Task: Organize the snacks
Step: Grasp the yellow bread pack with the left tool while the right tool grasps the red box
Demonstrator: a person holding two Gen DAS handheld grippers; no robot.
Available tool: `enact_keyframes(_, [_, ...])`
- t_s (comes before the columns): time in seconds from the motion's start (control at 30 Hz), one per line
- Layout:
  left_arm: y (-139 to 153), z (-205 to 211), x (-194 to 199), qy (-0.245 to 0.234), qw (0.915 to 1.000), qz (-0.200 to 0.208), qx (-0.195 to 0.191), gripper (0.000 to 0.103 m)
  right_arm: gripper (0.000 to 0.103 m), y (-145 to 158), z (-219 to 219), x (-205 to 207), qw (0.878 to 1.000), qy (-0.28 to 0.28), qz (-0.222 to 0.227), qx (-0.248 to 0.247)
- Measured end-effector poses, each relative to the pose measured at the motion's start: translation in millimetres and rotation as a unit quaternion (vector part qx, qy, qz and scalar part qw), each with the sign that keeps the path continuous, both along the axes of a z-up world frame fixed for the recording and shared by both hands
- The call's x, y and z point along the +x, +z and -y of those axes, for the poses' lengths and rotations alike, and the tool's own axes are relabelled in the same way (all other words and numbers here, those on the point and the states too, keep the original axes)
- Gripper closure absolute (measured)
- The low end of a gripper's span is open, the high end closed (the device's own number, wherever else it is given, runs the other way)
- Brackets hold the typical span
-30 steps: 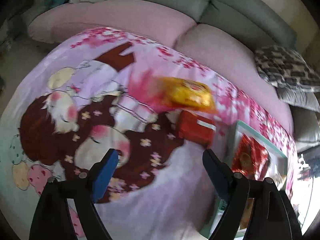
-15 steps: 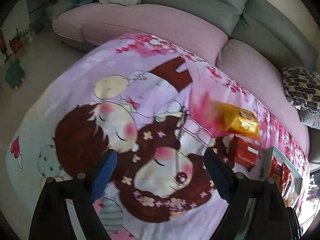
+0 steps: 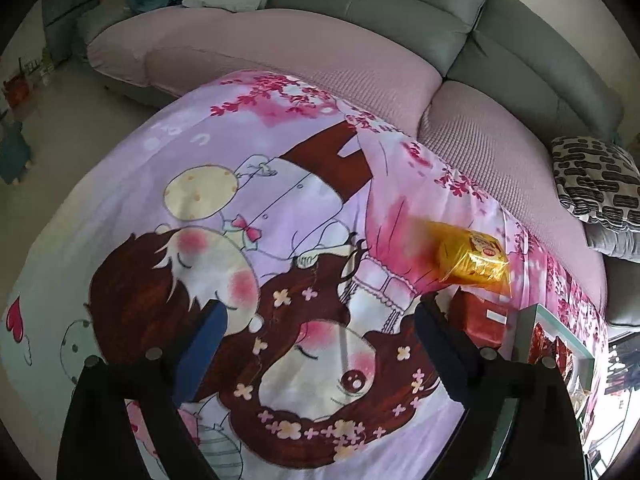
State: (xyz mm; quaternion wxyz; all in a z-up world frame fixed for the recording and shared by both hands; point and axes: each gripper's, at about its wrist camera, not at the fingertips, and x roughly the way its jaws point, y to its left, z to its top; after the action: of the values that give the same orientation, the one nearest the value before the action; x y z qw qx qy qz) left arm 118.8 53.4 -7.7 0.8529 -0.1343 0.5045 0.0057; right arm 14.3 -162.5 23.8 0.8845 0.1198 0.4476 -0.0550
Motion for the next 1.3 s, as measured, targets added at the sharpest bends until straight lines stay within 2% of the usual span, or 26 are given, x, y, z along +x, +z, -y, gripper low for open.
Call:
enact_keyframes(0.13, [1.2, 2.8, 12.6, -0.006, 0.9999, -0.004, -0.008, 0.008, 0.020, 14.9, -0.2, 6.0, 1.000, 0.002, 0.012, 0.004])
enact_keyframes(0.27, [3.1, 8.5, 27.5, -0.024, 0.9991, -0.008, -0.033, 0.008, 0.020, 43.6, 4.6, 25.2, 0.999, 0.010, 0.034, -0.005])
enact_keyframes(0.43, [8.2, 13.0, 53.2, -0.047, 0.9986, -0.016, -0.021, 0.008, 0.020, 59.5, 8.3, 62.6, 0.999, 0.025, 0.037, -0.024])
enact_keyframes(0.57, [0.4, 16.6, 69.2, -0.081, 0.9959, -0.040, 0.010, 0.009, 0.020, 37.5, 0.3, 90.9, 0.999, 0.049, 0.001, 0.001])
enact_keyframes(0.7, [-14.1, 11.5, 76.0, -0.089, 0.9939, -0.061, 0.022, 0.009, 0.023, 1.4, -13.0, 107.5, 0.997, 0.068, -0.042, 0.007])
enact_keyframes(0.93, [-32.3, 8.3, 84.1, -0.100, 0.9914, -0.080, 0.028, 0.009, 0.027, -56.5, -11.1, 129.4, 0.992, 0.056, -0.112, 0.015])
enact_keyframes(1.17, [-42.4, 12.5, 85.5, -0.109, 0.9896, -0.090, 0.024, 0.009, 0.030, -73.3, -16.2, 133.2, 0.990, 0.049, -0.127, -0.023])
enact_keyframes(1.3, [-44.9, 14.9, 85.2, -0.114, 0.9888, -0.094, 0.024, 0.008, 0.031, -77.1, -17.5, 139.2, 0.990, 0.053, -0.133, -0.020])
